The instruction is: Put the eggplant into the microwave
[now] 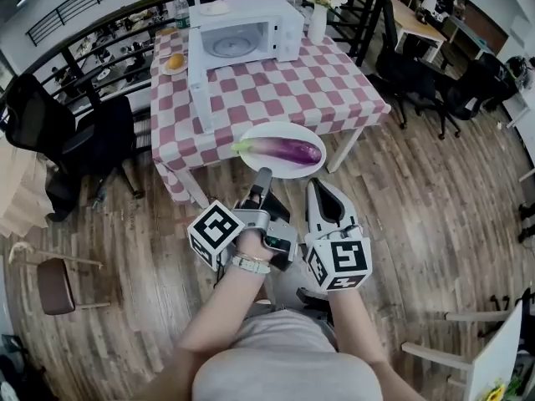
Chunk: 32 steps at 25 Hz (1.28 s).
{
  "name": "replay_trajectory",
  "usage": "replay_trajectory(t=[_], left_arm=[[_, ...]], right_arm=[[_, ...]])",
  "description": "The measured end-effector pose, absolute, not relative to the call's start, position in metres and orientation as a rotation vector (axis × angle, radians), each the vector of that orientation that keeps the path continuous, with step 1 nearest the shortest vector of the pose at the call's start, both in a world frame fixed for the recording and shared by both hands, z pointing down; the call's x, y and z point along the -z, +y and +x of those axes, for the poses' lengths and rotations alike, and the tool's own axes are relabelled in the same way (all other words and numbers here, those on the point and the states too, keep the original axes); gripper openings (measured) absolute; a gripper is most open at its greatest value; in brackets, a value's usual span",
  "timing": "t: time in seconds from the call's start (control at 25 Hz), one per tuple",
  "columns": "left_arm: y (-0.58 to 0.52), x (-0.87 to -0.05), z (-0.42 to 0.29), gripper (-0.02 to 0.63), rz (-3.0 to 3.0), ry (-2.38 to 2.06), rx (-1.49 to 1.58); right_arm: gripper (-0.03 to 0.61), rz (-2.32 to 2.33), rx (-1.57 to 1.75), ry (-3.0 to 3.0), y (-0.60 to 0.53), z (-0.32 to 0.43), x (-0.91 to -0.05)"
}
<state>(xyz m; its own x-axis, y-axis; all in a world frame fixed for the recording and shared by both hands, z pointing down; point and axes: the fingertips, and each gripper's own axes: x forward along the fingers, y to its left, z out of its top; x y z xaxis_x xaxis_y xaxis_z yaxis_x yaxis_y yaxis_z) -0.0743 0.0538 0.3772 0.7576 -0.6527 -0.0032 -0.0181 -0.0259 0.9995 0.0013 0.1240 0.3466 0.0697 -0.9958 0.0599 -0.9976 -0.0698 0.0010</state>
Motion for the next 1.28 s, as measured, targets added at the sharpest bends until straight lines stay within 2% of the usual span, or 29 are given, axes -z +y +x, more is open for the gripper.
replay_trajectory(t=[1.28], left_arm=[[-0.132, -0.381, 0.011, 0.015, 1.457, -0.762, 0.736]], right_arm=[[0.025, 1.964, -0.061, -2.354, -0.088, 0.106, -0.342]])
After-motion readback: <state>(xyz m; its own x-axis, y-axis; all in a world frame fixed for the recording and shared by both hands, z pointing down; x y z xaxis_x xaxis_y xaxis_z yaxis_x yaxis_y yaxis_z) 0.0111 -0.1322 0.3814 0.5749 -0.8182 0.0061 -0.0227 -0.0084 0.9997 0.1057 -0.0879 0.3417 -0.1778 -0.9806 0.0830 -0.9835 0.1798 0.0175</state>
